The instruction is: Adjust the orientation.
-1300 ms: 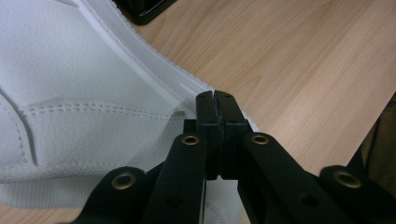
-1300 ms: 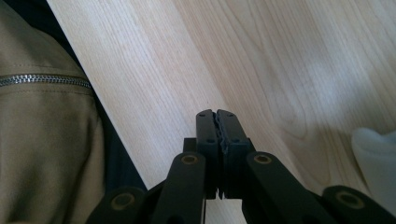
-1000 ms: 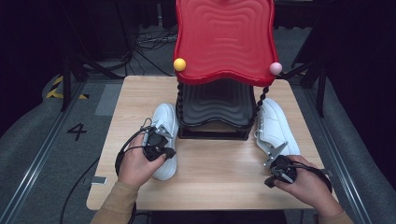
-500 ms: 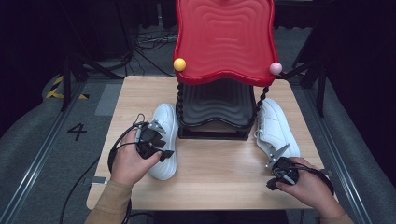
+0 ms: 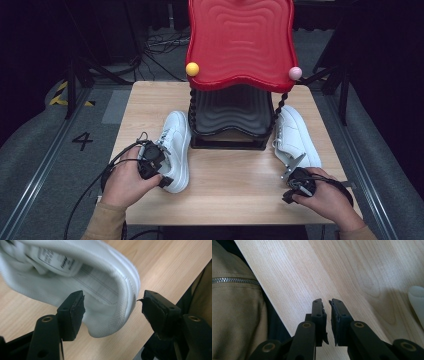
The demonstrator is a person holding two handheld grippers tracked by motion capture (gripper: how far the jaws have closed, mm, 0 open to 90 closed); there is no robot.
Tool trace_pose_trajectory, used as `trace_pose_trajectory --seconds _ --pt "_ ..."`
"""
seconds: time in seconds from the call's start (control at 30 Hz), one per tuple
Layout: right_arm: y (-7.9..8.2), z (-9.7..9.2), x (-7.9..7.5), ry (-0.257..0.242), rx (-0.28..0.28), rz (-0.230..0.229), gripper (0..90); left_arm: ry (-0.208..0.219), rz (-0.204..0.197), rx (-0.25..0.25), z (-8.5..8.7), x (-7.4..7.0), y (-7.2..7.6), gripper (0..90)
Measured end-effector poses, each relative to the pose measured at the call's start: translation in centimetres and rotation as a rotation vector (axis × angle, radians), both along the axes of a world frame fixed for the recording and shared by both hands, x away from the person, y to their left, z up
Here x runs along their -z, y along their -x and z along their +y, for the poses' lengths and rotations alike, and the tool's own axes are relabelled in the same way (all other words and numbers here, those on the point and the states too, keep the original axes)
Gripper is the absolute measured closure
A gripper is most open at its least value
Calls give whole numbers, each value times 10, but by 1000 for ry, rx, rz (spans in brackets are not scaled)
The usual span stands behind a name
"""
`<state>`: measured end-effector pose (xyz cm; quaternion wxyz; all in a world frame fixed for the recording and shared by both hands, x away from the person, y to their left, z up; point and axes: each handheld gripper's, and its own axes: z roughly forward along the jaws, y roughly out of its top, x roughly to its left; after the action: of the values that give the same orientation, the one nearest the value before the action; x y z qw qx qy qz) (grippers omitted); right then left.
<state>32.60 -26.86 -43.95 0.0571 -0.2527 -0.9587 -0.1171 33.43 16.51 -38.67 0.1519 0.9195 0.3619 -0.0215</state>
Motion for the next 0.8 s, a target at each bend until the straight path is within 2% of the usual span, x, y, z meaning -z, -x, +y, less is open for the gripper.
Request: trace_pose_trajectory --seconds 0.1,0.13,0.27,0.3,0.33,0.43,0.47,0.5,0.53,0.57,0.6,0.63,0.8 --pt "0 1 1 2 -1 7 806 0 13 17 -3 6 -2 367" --pt "-1 2 2 6 -9 2 805 12 19 28 -6 12 -5 371" --pt "-1 3 1 4 -9 2 803 36 36 49 -9 18 -7 401" --pt "-1 3 1 5 -9 3 803 68 50 72 -11 24 -10 412" --pt "-1 3 2 7 -8 5 802 80 57 75 -12 26 -10 429" --pt "-1 3 2 9 -14 3 801 118 76 100 -14 33 -13 527" --pt "-1 3 2 9 -14 3 801 118 76 100 -14 33 -13 557" --pt "-1 3 2 7 -10 6 800 127 78 104 -15 34 -14 557" --pt "-1 3 2 8 -16 1 797 167 83 117 -15 33 -14 610" --pt "-1 3 2 9 -15 0 796 196 82 123 -16 33 -14 724" --pt "-1 3 2 7 -16 0 795 202 83 113 -17 35 -14 745" --pt "-1 3 2 8 -16 1 794 201 85 110 -20 36 -14 754" --pt "-1 4 3 6 -19 2 789 121 66 92 -36 35 -13 766"
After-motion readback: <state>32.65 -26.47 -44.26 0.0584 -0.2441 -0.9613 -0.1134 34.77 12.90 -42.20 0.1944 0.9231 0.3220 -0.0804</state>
